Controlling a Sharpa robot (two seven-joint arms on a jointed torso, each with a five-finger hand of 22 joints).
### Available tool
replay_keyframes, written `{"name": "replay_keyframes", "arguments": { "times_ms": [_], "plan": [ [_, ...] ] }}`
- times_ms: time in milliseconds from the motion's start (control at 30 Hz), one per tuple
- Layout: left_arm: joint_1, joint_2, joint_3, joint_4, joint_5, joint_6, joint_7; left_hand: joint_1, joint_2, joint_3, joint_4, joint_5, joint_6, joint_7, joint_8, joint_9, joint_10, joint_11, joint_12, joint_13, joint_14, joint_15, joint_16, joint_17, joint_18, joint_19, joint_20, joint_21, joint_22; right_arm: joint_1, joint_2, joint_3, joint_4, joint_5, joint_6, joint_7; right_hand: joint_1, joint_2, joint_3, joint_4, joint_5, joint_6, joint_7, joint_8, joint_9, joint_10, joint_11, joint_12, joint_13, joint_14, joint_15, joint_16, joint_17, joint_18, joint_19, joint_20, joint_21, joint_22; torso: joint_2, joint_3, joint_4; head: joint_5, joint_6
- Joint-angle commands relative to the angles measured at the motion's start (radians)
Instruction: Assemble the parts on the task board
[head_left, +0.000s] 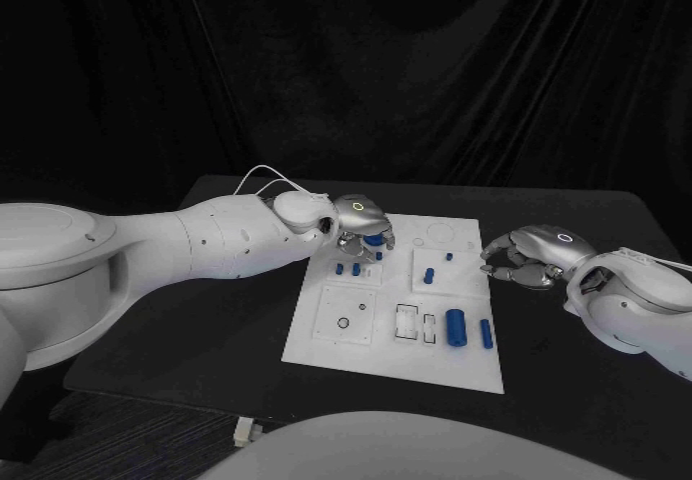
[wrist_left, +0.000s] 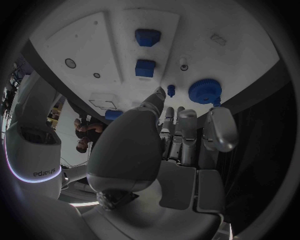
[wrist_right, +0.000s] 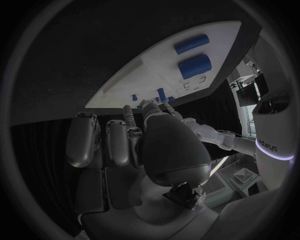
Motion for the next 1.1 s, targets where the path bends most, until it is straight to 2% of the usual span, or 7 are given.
{"name": "replay_keyframes", "arguments": {
  "times_ms": [33,100,167,500,900,1100],
  "plan": [
    [-0.003,0.004,0.001,-0.001,-0.029,0.023,-0.023,-0.005,0.005,0.001,-0.003,0.003,0.003,0.007,0.000,-0.002,0.009,-0.002,0.007,0.002,0.005,-0.001,0.004,-0.003,0.002,0.006,-0.002,0.004,0.148,-0.003,-0.002,0.001,0.003,-0.002,-0.010,0.000,0.000,-0.006,0.002,0.005,0.005,0.007,-0.001,-0.004,-0.001,0.065,0.007,-0.006,0.186,0.045,0.007,0.004,-0.001,0.006,0.020,0.007,0.001,0.172,0.000,0.0002,-0.0001,-0.001,0.000],
    [-0.003,0.006,0.001,-0.003,-0.029,0.024,-0.025,-0.006,0.007,0.002,-0.004,0.007,0.003,0.007,-0.001,-0.003,0.012,-0.002,0.007,0.001,0.004,-0.001,0.003,-0.007,0.003,0.005,-0.002,0.002,0.148,-0.003,-0.002,0.001,0.003,-0.002,-0.010,0.000,0.000,-0.006,0.002,0.005,0.005,0.007,-0.001,-0.004,-0.001,0.065,0.007,-0.006,0.186,0.045,0.007,0.004,-0.001,0.006,0.020,0.007,0.001,0.172,0.000,0.0003,0.0005,-0.002,0.000],
    [-0.004,0.009,0.001,-0.008,-0.030,0.028,-0.028,0.000,0.014,0.014,-0.010,0.028,0.007,0.011,-0.003,-0.005,0.026,-0.002,0.006,-0.002,0.005,0.000,0.005,-0.010,0.003,0.007,-0.003,0.002,0.148,-0.003,-0.002,0.001,0.003,-0.002,-0.010,0.000,0.000,-0.006,0.002,0.005,0.005,0.007,-0.001,-0.004,-0.001,0.065,0.007,-0.006,0.186,0.045,0.007,0.004,-0.001,0.006,0.020,0.007,0.001,0.172,0.000,0.0002,-0.0003,-0.003,0.000],
    [-0.010,0.025,0.001,-0.036,-0.030,0.029,-0.026,-0.002,0.021,0.051,-0.012,0.049,0.049,0.025,0.006,-0.006,0.102,-0.001,-0.004,-0.015,0.015,0.001,0.020,-0.010,0.000,0.018,-0.005,0.015,0.152,-0.003,-0.002,0.001,0.003,-0.002,-0.009,-0.001,-0.001,-0.007,0.003,0.005,0.006,0.009,-0.001,-0.004,-0.002,0.064,0.007,-0.007,0.183,0.044,0.007,0.003,-0.003,0.006,0.020,0.007,0.000,0.172,0.000,0.0004,0.0000,-0.003,0.000],
    [-0.022,0.047,0.001,-0.069,-0.030,0.024,-0.015,-0.018,0.010,0.121,-0.007,0.061,0.096,0.021,0.003,-0.013,0.191,-0.012,-0.109,-0.069,0.004,-0.003,0.006,-0.056,0.003,0.014,-0.008,-0.003,0.148,-0.005,-0.001,0.001,0.004,-0.002,-0.007,-0.004,-0.001,-0.007,0.004,0.005,0.007,0.009,-0.001,-0.004,-0.002,0.063,0.007,-0.008,0.181,0.044,0.007,0.002,-0.005,0.007,0.020,0.007,-0.003,0.171,0.000,0.0002,0.0003,-0.004,0.000],
    [-0.027,0.052,0.001,-0.074,-0.030,0.015,-0.009,-0.023,0.004,0.134,-0.008,0.060,0.098,0.020,-0.003,-0.017,0.214,-0.015,-0.132,-0.081,0.004,-0.003,0.005,-0.062,0.003,0.013,-0.008,-0.006,0.147,-0.005,-0.001,0.001,0.005,-0.002,-0.008,-0.005,-0.001,-0.007,0.004,0.005,0.007,0.009,-0.001,-0.004,-0.002,0.063,0.007,-0.008,0.181,0.044,0.007,0.002,-0.005,0.007,0.020,0.007,-0.003,0.171,0.001,-0.0001,-0.0003,-0.002,0.000]
  ]
}}
